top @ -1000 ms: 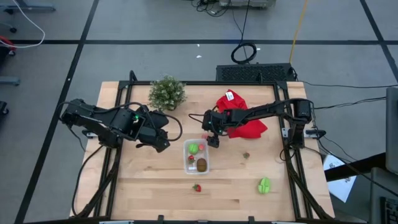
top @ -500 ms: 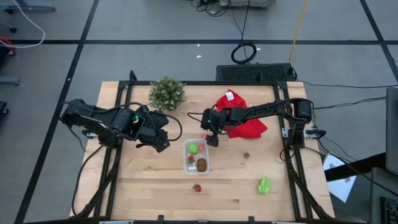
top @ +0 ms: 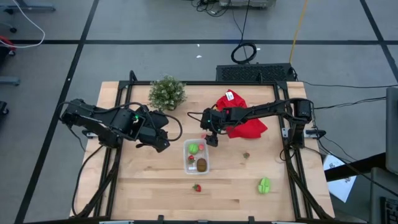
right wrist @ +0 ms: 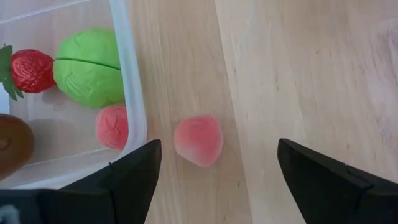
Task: Pick and placing Produce into tupperware
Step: Put the pink peach into the transparent bin
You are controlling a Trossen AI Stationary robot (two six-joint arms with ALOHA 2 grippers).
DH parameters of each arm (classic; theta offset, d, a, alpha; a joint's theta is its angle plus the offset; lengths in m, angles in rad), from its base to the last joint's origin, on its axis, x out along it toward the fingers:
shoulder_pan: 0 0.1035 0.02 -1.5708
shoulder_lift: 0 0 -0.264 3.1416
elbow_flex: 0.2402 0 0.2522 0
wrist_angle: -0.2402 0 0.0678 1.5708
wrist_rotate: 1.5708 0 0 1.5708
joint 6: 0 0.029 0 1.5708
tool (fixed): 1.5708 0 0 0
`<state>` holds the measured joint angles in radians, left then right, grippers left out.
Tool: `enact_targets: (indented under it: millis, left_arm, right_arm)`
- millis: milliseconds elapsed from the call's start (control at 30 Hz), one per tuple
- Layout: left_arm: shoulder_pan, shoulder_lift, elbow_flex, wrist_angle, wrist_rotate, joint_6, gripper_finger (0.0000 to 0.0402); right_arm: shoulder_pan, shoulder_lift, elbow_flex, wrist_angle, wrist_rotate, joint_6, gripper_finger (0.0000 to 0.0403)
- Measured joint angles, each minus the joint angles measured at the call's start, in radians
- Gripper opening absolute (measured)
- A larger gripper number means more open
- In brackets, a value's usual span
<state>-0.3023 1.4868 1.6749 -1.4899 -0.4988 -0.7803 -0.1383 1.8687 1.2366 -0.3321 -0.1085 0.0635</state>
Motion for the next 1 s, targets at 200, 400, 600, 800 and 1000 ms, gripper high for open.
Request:
enact_targets:
  millis: [200,400,600,800,1000]
  left_arm:
    - [0.000,0.000,0.000,0.000,0.000,0.000,0.0274]
    - [0.000,0.000,0.000,0.000,0.000,0.000,0.0273]
    - [0.000,0.000,0.000,0.000,-0.001,0.001,0.0273]
    - [0.000,0.000,0.000,0.003,-0.001,0.012,0.0273]
    - [0.000,0.000,0.000,0.003,-0.001,0.012,0.0273]
  right_arm:
    - [0.000,0.000,0.000,0.005,0.000,0.000,0.0313]
    - [0.000,0.039,0.000,0.018,-0.002,-0.001,0.0313]
    - [0.000,0.040,0.001,0.037,-0.002,-0.013,0.0313]
    - [0.000,0.041,0.000,0.044,-0.010,-0.023,0.0313]
    - [-0.002,0.042,0.000,0.047,-0.025,-0.023,0.0313]
